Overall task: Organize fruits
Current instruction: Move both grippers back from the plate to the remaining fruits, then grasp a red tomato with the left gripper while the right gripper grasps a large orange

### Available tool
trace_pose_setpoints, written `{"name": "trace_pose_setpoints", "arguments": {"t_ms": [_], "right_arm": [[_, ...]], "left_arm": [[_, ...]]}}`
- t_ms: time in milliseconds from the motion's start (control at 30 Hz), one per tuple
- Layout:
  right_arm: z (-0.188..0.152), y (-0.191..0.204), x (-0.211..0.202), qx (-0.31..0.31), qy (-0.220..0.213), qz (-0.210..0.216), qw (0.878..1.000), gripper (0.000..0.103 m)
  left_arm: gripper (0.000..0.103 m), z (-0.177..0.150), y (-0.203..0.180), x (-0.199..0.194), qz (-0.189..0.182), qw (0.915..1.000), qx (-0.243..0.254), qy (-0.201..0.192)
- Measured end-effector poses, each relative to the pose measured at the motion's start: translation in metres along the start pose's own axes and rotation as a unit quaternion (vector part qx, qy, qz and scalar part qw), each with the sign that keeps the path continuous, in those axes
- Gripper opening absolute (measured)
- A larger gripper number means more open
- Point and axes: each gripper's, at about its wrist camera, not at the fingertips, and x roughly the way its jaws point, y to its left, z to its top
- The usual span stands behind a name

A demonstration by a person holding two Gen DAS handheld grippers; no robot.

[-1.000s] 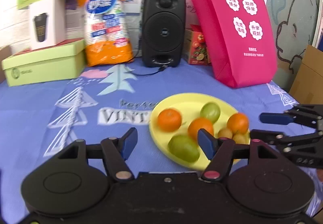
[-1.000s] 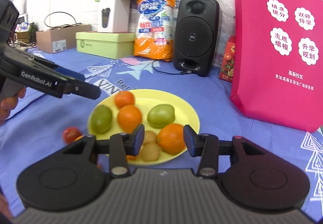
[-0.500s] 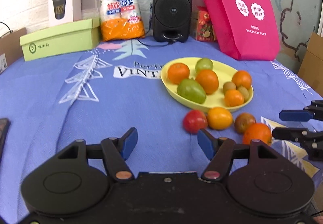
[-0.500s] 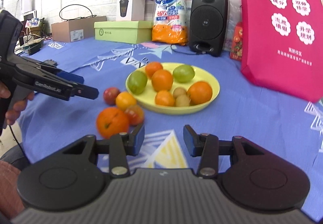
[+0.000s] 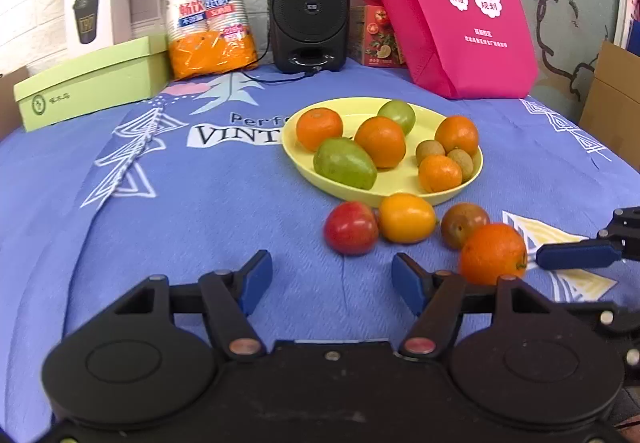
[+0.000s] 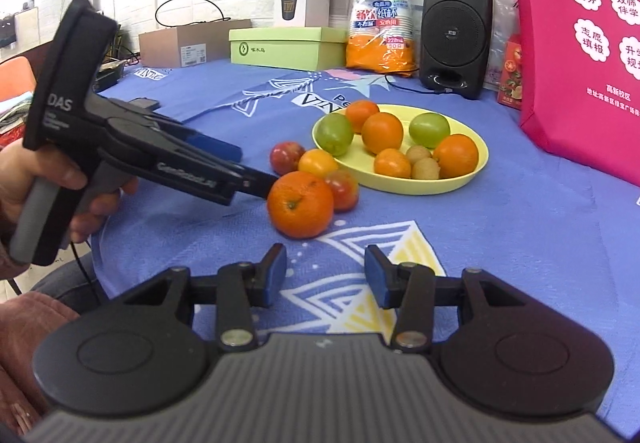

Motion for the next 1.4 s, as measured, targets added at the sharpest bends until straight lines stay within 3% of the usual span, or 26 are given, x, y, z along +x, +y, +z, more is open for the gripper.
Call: {"name": "trace_pose_setpoints", "arguments": {"t_ms": [300, 433, 533, 800, 900, 967, 1400], "right_arm": [[0.009, 0.007, 0.019, -0.010, 0.002, 0.005, 1.000, 0.045], [0.013, 0.010, 0.028, -0.017, 0.002, 0.005, 1.000, 0.047], [0.015, 0.010, 0.032, -0.018, 0.001, 0.008, 1.000, 0.048], [0.018, 0.011, 0.037, -0.017, 0.001, 0.012, 1.000, 0.049], [0.018, 0.011, 0.037, -0.017, 0.001, 0.012, 1.000, 0.049], [0.018, 0.011, 0.038, -0.018, 0.001, 0.011, 1.000, 0.049], [0.023, 0.014, 0.040, -0.010, 0.008, 0.001, 1.000, 0.049]], "left_arm": [[0.065, 0.011, 0.000, 0.017, -0.008, 0.9999, 0.012, 0.004], [0.047, 0.015, -0.006, 0.017, -0.024, 0.9987, 0.044, 0.010], [0.045, 0.017, -0.007, 0.019, -0.034, 0.9970, 0.069, 0.014], [0.045, 0.014, 0.011, 0.027, -0.084, 0.9958, 0.035, 0.007], [0.043, 0.013, 0.011, 0.026, -0.083, 0.9960, 0.031, 0.005], [0.031, 0.012, 0.009, 0.023, -0.080, 0.9963, 0.030, 0.003], [0.030, 0.002, 0.017, -0.002, -0.047, 0.9989, -0.003, 0.001]]}}
